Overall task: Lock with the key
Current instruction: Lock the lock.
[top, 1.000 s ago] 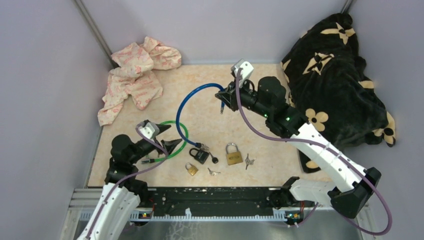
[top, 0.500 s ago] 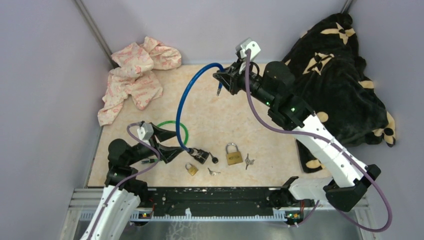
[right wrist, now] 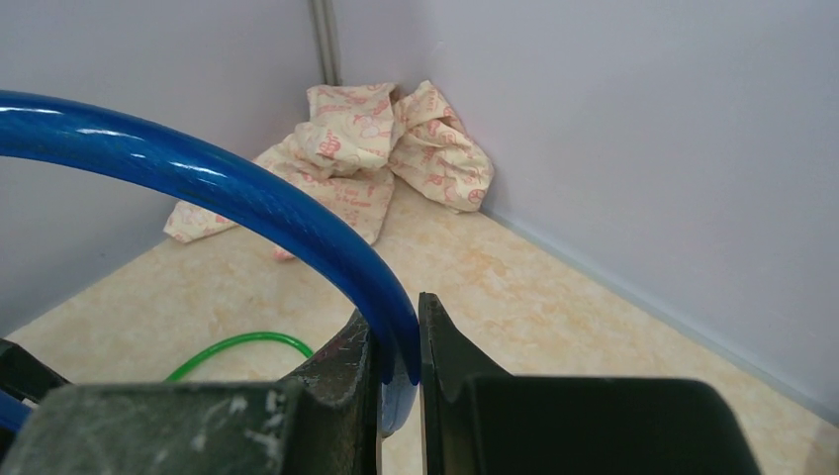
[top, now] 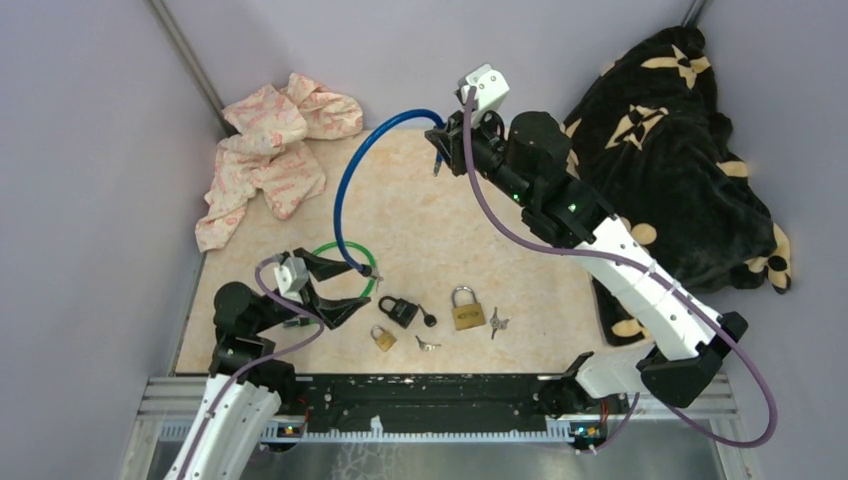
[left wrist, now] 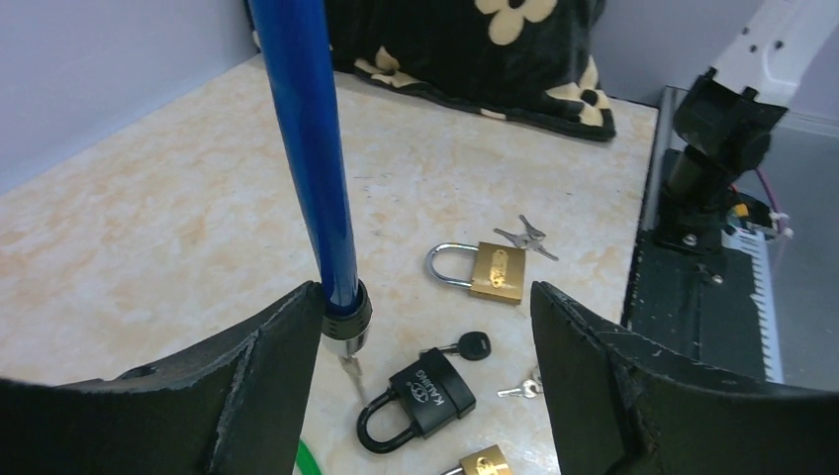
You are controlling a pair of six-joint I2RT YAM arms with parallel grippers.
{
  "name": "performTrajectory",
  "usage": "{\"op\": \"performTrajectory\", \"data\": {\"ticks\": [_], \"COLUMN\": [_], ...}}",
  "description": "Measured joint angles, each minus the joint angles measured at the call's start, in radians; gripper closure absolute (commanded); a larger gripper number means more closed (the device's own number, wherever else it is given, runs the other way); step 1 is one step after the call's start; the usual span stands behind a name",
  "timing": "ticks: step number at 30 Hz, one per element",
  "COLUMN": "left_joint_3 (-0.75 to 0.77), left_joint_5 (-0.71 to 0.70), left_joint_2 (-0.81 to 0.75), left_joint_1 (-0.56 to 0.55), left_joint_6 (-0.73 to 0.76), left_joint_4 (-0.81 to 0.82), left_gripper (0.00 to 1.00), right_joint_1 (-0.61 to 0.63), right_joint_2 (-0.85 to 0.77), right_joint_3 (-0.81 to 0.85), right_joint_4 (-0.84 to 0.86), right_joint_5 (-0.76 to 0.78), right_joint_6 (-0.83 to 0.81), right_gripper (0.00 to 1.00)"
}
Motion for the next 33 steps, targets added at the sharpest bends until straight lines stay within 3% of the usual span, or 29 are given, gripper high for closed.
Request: {"op": "performTrajectory", "data": {"ticks": [7,11,15,22,24,28,33], "left_joint_3": [0.000,-0.012,-0.018,-0.052,-0.062,-0.065,-0.055], "left_joint_5": [-0.114,-0.204,-0.225,-0.219,-0.237,-0.307,-0.357], "left_joint_2": [0.029,0.046,0.054,0.005,-0.038,-0.174,-0.296], "left_joint_1": [0.000,0.000,0.000,0.036,0.092,0.309,0.413], "left_joint_6": [-0.055,-0.100,-0.134,-0.357,-0.480,-0.743,-0.893], "left_joint_4": [0.071,0.118,0.146,0.241,0.304,0.426,0.505], "left_gripper": [0.31,0.74,1.00,1.00,1.00,1.00,1.00], "right_joint_1": [0.034,0.043,0.059,0.122,0.162,0.261,0.370], "right_joint_2": [0.007,0.008,0.013,0.046,0.071,0.132,0.192], "right_joint_3": [0.005,0.006,0.018,0.050,0.052,0.058,0.083], "right_joint_4": [-0.006,-0.008,-0.012,0.010,0.050,0.129,0.215], "right_joint_5": [0.021,0.021,0.020,-0.012,-0.048,-0.128,-0.199], "right_joint_6": [-0.018,-0.024,-0.024,0.032,0.068,0.119,0.135], "right_gripper": [1.00,1.00,1.00,1.00,1.00,1.00,1.00]}}
